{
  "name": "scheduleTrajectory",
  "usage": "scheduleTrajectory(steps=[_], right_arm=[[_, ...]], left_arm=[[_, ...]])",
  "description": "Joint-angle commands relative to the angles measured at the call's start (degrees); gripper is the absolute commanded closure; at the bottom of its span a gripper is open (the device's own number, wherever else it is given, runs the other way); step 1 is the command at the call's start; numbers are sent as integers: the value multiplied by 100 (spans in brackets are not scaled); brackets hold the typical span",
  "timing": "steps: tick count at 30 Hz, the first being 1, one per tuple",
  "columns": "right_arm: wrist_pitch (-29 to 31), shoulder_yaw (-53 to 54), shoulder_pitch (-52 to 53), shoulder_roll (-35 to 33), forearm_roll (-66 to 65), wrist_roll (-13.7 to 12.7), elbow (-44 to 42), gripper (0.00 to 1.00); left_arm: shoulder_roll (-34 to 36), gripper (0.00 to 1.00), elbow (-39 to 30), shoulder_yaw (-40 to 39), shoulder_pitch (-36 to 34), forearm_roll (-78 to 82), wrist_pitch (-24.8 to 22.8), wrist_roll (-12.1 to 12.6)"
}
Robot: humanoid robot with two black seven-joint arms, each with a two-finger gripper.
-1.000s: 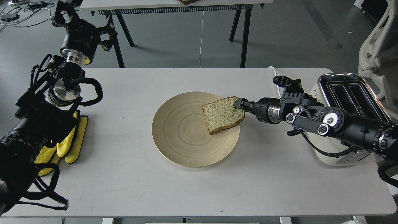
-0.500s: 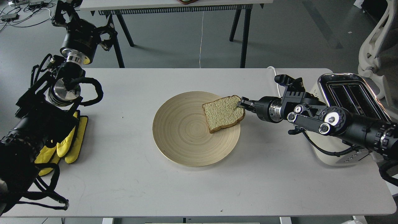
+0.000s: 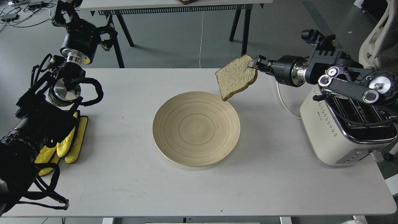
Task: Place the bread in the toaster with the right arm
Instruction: 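Lift the bread slice off the plate and raise it high, then lower the held bread slice down into the toaster slot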
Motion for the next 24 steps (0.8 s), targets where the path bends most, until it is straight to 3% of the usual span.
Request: scheduleTrajectory(steps=[1,4,16,24], right_arm=[[2,-140,466,-717,-45,-393,421,100],[11,-289,818,-1341,-97,-605,773,100],[590,-932,2339,-3433,-1020,-790,2117,100],[661,-1107,2384,-4629,-1161,-790,3119,100]], left_arm=[[-2,0,0,0,1,1,0,0],[-2,0,0,0,1,9,0,0],[-2,0,-9,0,9,1,0,-8],[-2,0,-9,0,10,1,0,0]])
